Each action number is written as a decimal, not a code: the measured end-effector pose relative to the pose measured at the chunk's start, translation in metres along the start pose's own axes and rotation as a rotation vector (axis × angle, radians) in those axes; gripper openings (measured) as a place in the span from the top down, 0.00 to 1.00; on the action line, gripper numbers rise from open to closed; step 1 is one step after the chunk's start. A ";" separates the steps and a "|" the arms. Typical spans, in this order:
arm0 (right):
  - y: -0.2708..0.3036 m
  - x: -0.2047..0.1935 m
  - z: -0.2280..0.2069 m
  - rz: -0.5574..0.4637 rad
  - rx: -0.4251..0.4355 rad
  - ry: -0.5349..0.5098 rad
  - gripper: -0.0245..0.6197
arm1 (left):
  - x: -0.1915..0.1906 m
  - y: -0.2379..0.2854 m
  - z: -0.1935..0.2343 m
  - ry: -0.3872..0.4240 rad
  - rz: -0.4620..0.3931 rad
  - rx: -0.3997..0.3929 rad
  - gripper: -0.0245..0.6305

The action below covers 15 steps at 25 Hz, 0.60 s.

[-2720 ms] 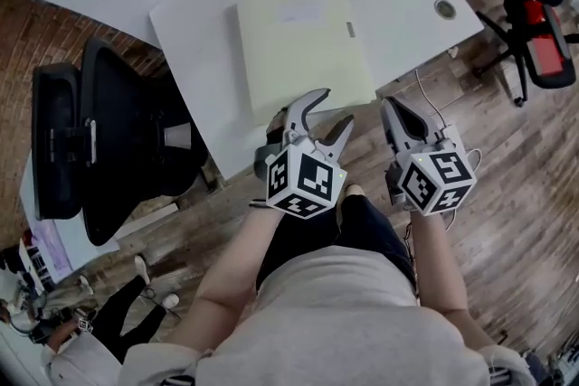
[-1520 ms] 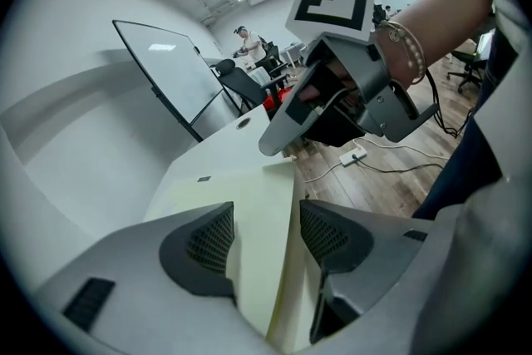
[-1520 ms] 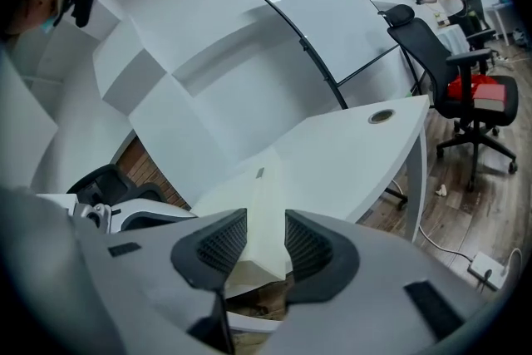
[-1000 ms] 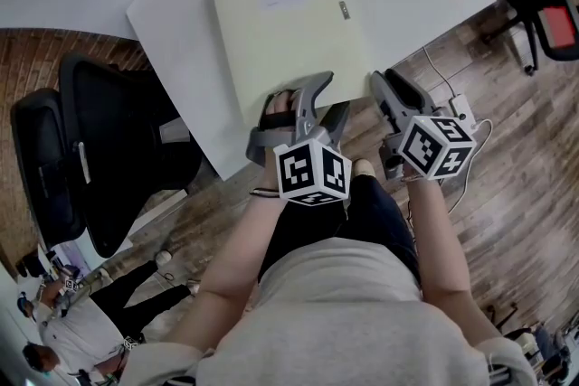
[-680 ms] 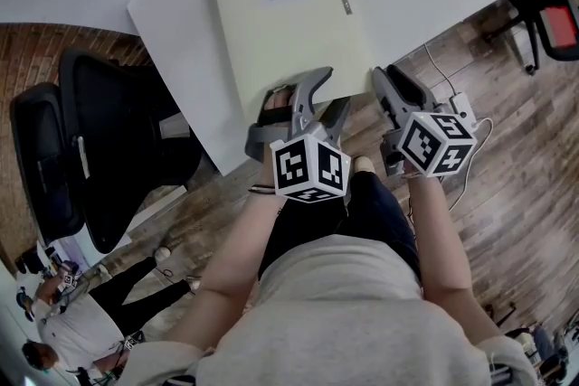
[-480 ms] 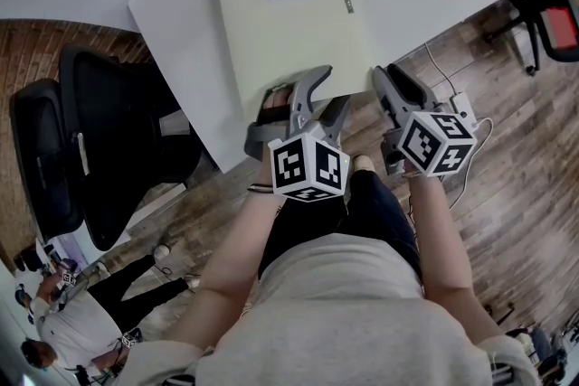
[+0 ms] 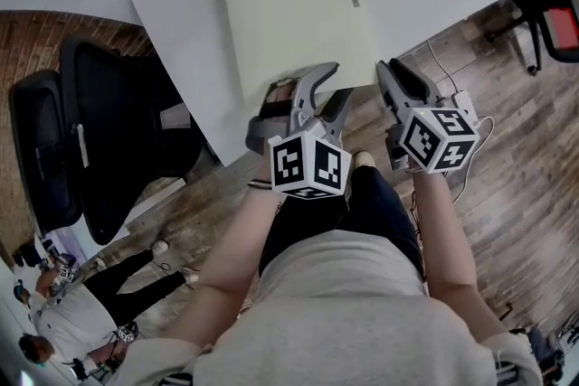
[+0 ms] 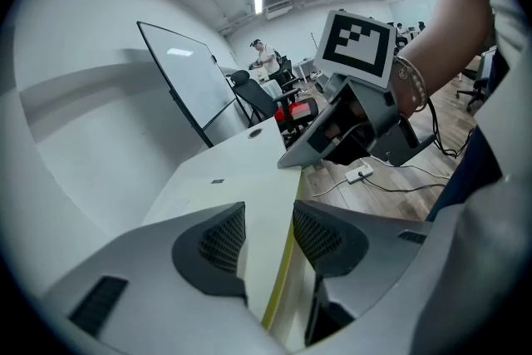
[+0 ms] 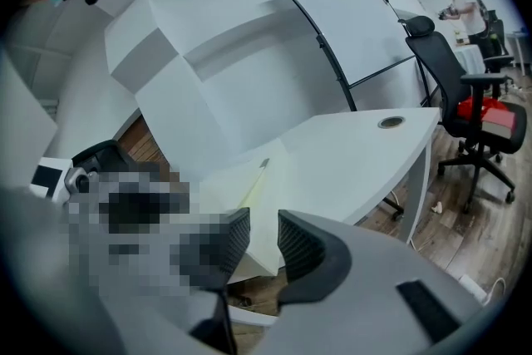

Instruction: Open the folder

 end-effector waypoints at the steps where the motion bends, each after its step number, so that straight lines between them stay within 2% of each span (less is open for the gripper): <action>1: 0.000 0.000 0.001 0.003 -0.002 -0.010 0.79 | 0.000 0.000 -0.001 0.009 -0.004 0.005 0.67; 6: 0.001 0.003 0.005 0.023 -0.003 -0.079 0.83 | 0.000 0.000 -0.006 0.048 -0.007 0.028 0.72; 15: 0.001 0.002 0.008 0.017 0.013 -0.070 0.88 | 0.000 0.003 -0.013 0.148 0.007 0.085 0.76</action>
Point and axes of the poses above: the fingertips, and each gripper's own axes: y forward along the fingers, z to its left, x out of its top, the point moved 6 cm from there along -y, backward along the fingers, and after that the axes turned 9 degrees about -y, right-handed, at the moved point
